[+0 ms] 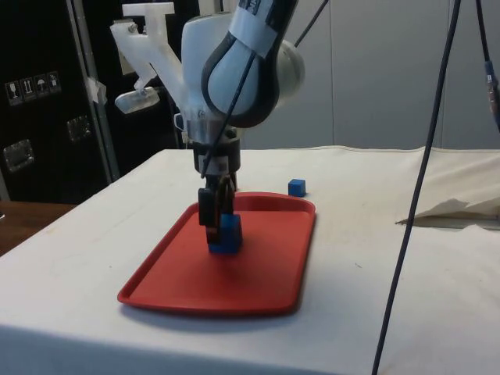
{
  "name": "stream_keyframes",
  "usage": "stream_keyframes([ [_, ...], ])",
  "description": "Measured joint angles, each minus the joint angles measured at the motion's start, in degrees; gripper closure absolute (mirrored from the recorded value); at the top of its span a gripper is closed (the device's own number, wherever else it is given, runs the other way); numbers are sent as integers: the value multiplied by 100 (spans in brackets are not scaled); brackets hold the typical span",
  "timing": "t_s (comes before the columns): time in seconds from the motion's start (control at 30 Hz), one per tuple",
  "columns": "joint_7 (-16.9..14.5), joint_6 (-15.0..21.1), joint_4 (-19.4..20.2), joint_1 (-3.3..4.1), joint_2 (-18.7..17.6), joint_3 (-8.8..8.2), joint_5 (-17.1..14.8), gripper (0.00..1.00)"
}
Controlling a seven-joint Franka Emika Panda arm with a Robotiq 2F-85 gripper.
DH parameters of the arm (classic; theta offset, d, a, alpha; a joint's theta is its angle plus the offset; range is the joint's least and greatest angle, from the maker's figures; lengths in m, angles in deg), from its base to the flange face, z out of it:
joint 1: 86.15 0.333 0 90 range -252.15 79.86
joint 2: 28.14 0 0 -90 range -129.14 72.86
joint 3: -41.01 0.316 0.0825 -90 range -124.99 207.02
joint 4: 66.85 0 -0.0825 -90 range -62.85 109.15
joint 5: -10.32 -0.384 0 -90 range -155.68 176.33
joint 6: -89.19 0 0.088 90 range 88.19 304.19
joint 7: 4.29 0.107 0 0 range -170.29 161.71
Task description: Pick up the largest block and place it onto the tray.
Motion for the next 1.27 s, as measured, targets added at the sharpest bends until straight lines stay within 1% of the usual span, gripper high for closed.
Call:
stream_keyframes([
  [0.17,0,6,-34,-11,34,6,0,0],
  [0.23,0,-6,-34,-17,115,0,6,0],
  [0.27,0,-17,-17,-23,212,0,23,0],
  [0.33,0,-23,0,-23,264,0,34,0],
  [0.43,6,-52,52,-46,470,0,103,0],
  [0.73,17,-80,11,-74,688,0,166,0],
  [0.97,11,-212,-258,-143,791,-6,218,0],
  [1.27,-11,-338,-441,-195,894,-6,229,0],
])
